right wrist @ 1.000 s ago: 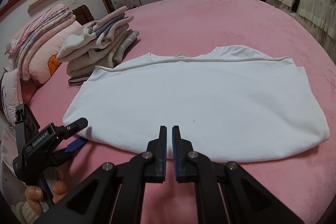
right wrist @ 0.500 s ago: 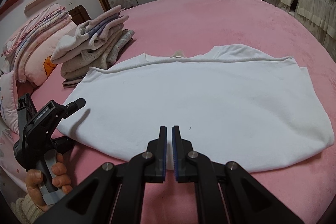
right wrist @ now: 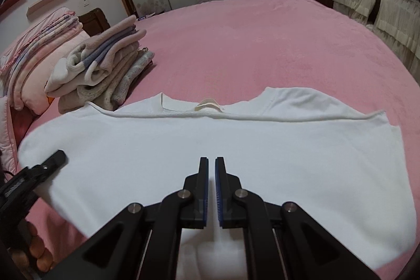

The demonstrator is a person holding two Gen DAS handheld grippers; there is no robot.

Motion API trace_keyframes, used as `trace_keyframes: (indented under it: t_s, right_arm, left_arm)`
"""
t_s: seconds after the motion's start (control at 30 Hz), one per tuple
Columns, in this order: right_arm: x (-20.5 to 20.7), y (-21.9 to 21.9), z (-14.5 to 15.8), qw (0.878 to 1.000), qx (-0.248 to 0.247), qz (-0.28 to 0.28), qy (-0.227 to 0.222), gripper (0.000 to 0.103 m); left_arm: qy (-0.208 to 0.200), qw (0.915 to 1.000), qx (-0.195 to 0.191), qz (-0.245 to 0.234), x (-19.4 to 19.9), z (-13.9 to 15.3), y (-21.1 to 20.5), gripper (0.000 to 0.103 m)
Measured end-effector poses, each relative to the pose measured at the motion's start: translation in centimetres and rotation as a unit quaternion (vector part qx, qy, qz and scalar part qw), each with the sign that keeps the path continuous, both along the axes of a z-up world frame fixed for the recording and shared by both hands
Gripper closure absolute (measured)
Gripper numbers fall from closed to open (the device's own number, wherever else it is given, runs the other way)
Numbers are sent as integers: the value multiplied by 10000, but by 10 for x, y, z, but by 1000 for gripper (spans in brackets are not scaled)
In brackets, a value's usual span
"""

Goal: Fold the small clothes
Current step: 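Grasp the sweatshirt end with the left tool and fold it over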

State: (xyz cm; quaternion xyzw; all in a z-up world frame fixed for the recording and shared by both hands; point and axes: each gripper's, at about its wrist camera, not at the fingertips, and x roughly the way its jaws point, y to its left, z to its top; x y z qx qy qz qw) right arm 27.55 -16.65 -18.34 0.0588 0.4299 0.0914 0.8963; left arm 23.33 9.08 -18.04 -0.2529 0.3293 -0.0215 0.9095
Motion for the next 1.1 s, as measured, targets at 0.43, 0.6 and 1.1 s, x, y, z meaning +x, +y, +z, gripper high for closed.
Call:
trace_keyframes:
  t_s: [0.43,0.6,1.1]
  right_arm:
    - [0,-17,-8,9988,358,169,293,98]
    - [-25,-65,13,9977,658,-112,77,98]
    - [-104,-214,13,9869,726,-1434,117,98]
  left_arm:
    - [-443,9942,858,-463,-3,70,-76,92]
    - [-648,9870,1032,-1044,7,95,-139,92]
    - [375,9288,1901,-3159,4,19,-359,83]
